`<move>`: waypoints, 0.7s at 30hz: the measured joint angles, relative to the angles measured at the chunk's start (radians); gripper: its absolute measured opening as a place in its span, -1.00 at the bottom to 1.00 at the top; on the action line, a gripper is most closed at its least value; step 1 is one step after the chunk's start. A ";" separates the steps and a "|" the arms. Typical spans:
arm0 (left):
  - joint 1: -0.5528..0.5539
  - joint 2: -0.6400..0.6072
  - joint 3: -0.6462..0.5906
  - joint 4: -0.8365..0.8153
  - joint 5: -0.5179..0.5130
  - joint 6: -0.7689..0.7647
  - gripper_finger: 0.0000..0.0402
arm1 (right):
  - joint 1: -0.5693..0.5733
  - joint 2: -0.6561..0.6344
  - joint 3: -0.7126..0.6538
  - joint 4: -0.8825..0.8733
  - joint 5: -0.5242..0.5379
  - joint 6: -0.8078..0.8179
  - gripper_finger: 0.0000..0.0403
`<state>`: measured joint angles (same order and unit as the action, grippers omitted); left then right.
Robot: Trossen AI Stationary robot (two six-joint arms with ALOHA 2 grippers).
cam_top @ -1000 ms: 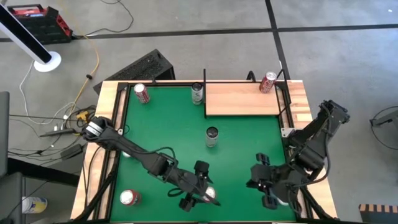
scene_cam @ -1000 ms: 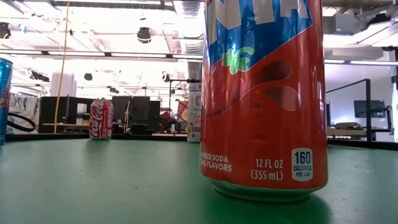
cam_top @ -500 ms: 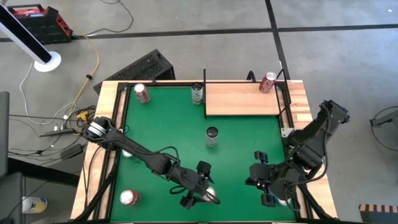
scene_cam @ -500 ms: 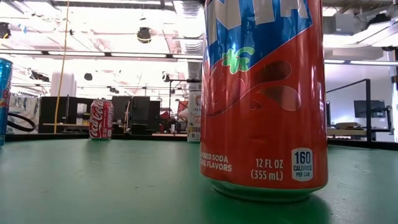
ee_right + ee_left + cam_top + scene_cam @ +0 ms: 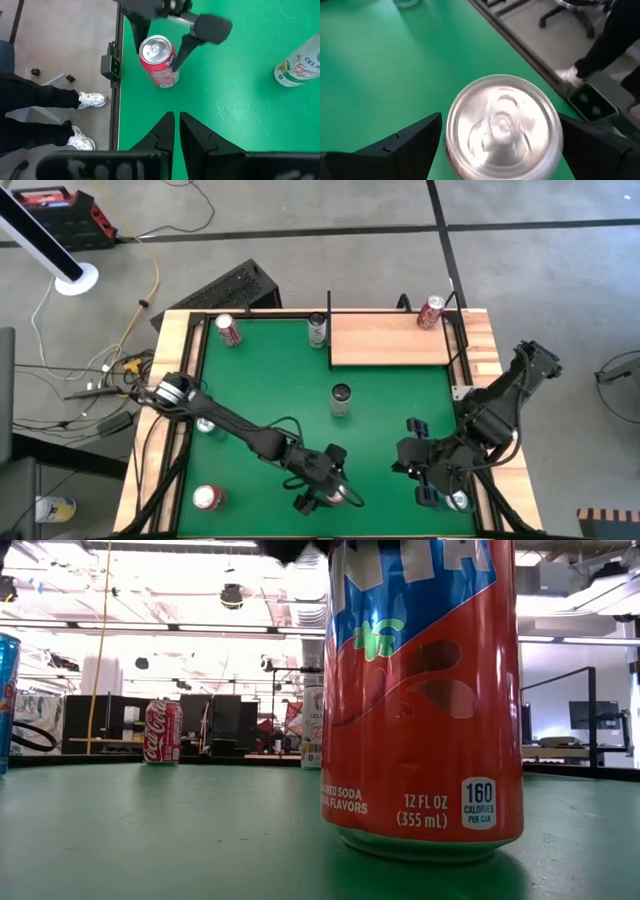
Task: Place canned beverage on shelf
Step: Put the right orange soda can on the shelf
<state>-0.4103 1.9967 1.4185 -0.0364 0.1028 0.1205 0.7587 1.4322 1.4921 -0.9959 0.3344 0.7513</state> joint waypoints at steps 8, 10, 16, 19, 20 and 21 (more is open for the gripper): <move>0.021 0.010 0.000 0.026 0.078 0.018 0.73 | -0.009 0.000 0.000 -0.009 -0.002 0.016 -0.73; 0.025 0.009 0.000 0.026 0.091 0.028 0.66 | -0.009 0.000 0.000 -0.018 -0.001 0.042 -0.73; 0.047 0.007 0.001 0.029 0.172 0.033 0.36 | -0.001 0.000 0.000 -0.021 0.002 0.105 -0.73; 0.056 0.001 0.001 0.018 0.200 0.035 0.36 | 0.008 0.000 0.000 -0.021 0.005 0.135 -0.73; 0.059 -0.003 0.001 0.010 0.206 0.044 0.36 | 0.011 0.000 0.000 -0.022 0.005 0.143 -0.73; 0.062 -0.013 0.001 -0.009 0.203 0.061 0.36 | 0.015 0.000 0.000 -0.021 0.005 0.149 -0.73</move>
<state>-0.3487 1.9832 1.4195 -0.0455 0.3060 0.1814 0.7740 1.4322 1.4921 -1.0169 0.3397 0.9002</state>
